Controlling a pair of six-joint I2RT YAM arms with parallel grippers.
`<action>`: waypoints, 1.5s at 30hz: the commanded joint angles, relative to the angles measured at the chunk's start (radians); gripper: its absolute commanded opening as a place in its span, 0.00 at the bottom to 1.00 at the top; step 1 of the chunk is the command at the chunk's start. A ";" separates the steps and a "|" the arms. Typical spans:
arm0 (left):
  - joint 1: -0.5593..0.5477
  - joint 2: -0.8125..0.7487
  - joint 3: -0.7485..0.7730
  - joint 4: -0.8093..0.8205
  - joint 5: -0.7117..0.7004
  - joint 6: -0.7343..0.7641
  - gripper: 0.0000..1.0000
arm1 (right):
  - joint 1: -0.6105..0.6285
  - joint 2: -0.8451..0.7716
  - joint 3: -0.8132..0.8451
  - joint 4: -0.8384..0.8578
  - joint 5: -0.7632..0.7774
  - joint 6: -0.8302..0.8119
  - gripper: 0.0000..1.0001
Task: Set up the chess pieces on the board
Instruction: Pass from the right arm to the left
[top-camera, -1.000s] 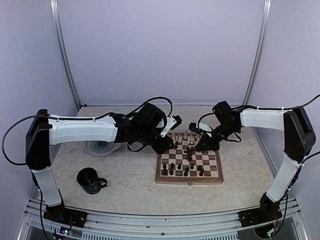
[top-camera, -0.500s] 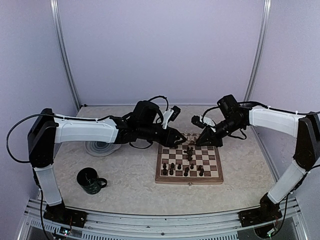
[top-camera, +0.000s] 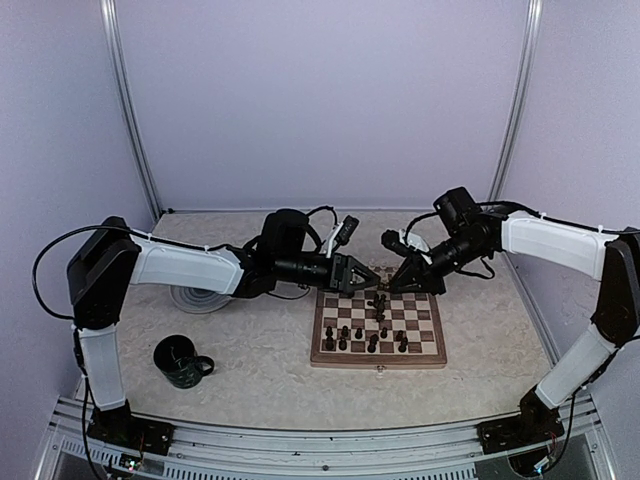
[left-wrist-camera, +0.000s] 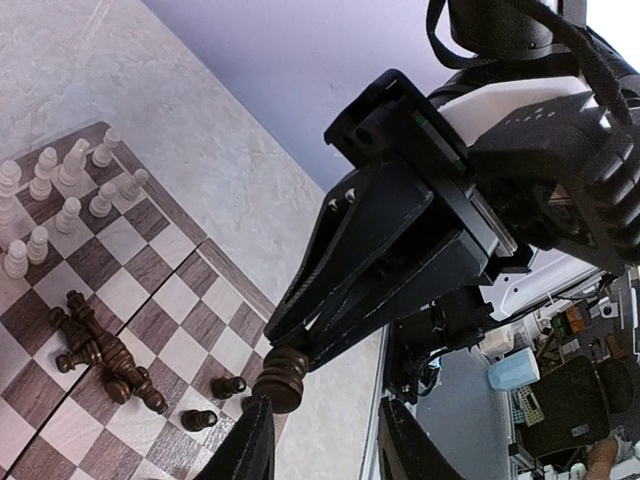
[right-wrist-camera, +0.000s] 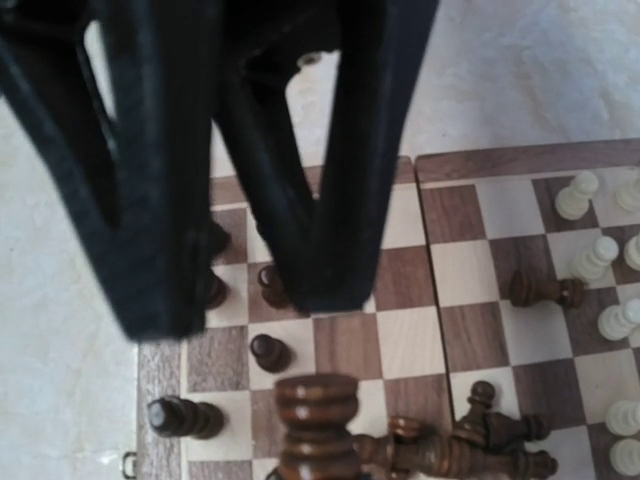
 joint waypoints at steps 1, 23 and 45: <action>-0.007 0.033 0.010 0.049 0.047 -0.042 0.36 | 0.018 0.021 0.036 -0.035 -0.039 -0.008 0.10; -0.011 0.060 0.025 0.021 0.005 -0.045 0.37 | 0.039 0.038 0.061 -0.053 -0.060 -0.007 0.10; 0.003 0.004 -0.074 0.313 0.011 -0.141 0.12 | -0.074 -0.044 0.039 0.117 -0.129 0.144 0.34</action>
